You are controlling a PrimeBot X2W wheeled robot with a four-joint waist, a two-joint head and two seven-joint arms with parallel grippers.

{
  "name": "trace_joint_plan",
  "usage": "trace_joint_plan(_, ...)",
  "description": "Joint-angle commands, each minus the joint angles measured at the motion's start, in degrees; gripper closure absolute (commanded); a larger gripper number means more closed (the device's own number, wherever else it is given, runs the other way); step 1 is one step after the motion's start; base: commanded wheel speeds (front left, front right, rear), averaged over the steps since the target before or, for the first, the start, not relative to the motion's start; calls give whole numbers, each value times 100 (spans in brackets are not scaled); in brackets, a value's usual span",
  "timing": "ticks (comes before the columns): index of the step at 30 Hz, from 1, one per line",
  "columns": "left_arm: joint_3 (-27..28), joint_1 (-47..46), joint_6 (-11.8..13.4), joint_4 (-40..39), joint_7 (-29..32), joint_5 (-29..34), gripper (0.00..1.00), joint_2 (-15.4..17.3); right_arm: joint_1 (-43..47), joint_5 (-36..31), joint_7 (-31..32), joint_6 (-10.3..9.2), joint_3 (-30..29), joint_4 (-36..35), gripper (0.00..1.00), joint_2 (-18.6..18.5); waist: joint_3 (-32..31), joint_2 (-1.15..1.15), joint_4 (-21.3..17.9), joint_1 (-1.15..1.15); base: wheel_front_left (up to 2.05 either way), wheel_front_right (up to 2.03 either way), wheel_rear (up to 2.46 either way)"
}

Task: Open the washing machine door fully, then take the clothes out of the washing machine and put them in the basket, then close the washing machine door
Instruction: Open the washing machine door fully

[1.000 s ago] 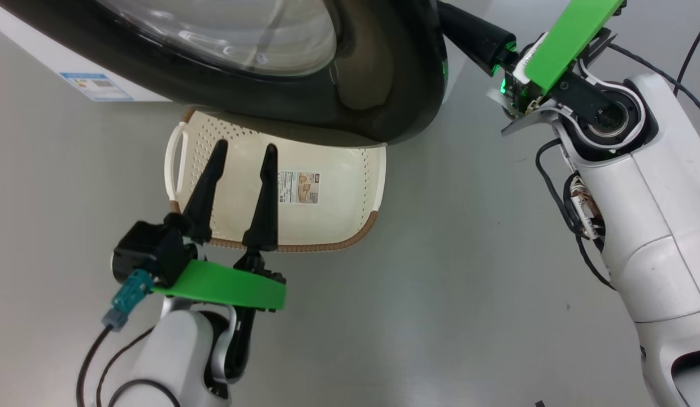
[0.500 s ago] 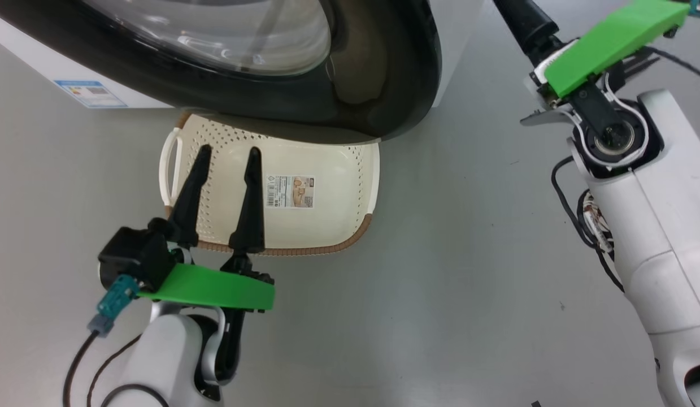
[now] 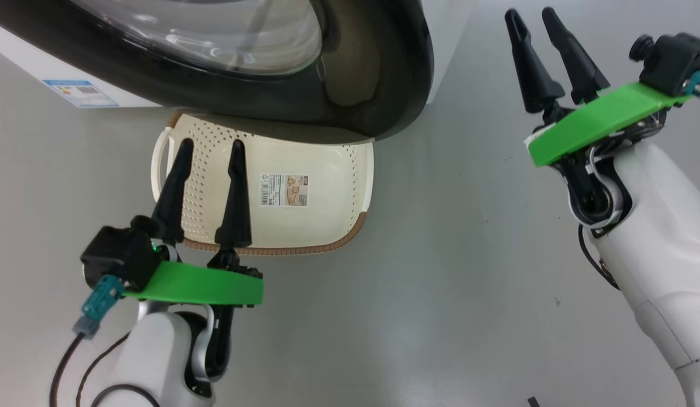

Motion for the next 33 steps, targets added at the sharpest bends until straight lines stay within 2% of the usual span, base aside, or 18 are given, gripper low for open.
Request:
trace_joint_plan(1, 198, 160, -21, -179, -44, 67, 0, 86, 190, -267, -83, 44, 26, -85, 0, 45, 2, 0, -5, 0, 0, 0, 0)
trace_joint_plan(5, 229, 187, 13, -279, -44, 81, 0, 86, 421, -1181, -110, 44, -499, -332, 0, 188, 20, 0, -25, 0, 0, 0, 0)
trace_joint_plan(12, 250, 201, -62, -426, -44, 113, 0, 86, 1188, -2911, -112, 44, -1572, -1336, 0, 670, 41, 0, -44, 0, 0, 0, 0)
trace_joint_plan(17, 210, 197, -40, -540, -44, 163, 0, 86, 1662, -3815, -113, 44, -1958, -1952, 0, 919, 50, 0, -47, 0, 0, 0, 0)
trace_joint_plan(27, 202, 225, -29, -790, -44, 195, 0, 86, 2367, -4388, -113, 44, -2196, -2817, 0, 1091, 68, 0, -45, 0, 0, 0, 0)
trace_joint_plan(33, 164, 220, -4, -801, -44, 212, 0, 86, 2696, -4303, -113, 44, -2199, -3082, 0, 1098, 92, 0, -16, 0, 0, 0, 0)
